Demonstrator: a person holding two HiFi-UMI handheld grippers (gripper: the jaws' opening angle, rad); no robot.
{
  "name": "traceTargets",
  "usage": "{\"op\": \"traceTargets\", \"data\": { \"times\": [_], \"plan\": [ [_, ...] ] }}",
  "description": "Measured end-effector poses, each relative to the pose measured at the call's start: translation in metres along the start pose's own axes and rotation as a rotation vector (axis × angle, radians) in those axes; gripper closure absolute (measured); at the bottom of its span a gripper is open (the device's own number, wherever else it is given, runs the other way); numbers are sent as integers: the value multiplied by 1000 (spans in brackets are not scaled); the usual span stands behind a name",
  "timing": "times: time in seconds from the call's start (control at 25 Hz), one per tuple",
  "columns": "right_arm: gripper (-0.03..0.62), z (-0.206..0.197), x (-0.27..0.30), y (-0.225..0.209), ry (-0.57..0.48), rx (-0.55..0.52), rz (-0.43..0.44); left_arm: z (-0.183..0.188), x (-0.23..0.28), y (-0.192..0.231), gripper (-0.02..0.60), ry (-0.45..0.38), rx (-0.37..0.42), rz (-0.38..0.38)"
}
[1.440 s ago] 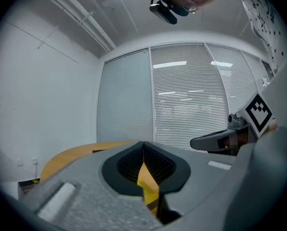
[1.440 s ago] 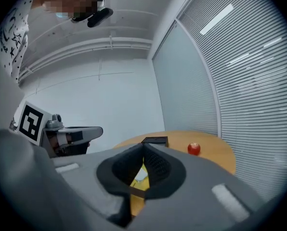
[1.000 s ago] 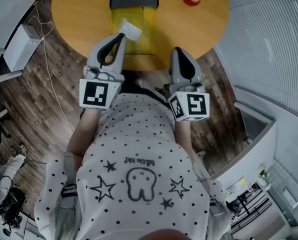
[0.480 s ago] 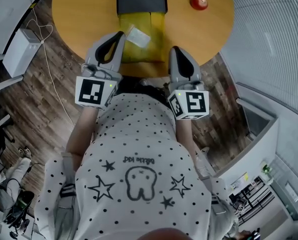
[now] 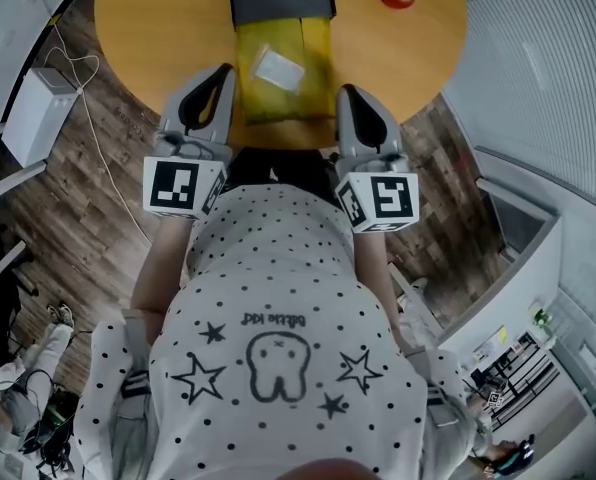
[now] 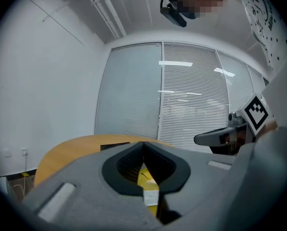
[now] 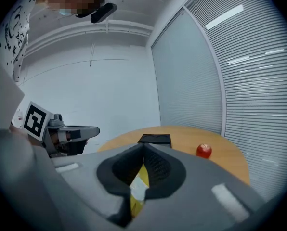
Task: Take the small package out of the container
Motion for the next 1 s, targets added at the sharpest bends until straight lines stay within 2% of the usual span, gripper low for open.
{"op": "traceTargets", "data": {
  "times": [0.52,1.0],
  "plan": [
    [589,5,8,0,-19,-22,67,-4,-1,-6,571,-10,14,26],
    [589,4,5,-17,-26,-7,63,2,14,-20,571,-8,40,13]
  ]
}}
Point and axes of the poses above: the fingertips, and each gripper's own axes: x forward along the fingers, y to its left, z out of its top, the point moved 4 cm from there along -x, backward along the fingers, and after that the axes turned 1 degree about -x, right-handed, at the moved point
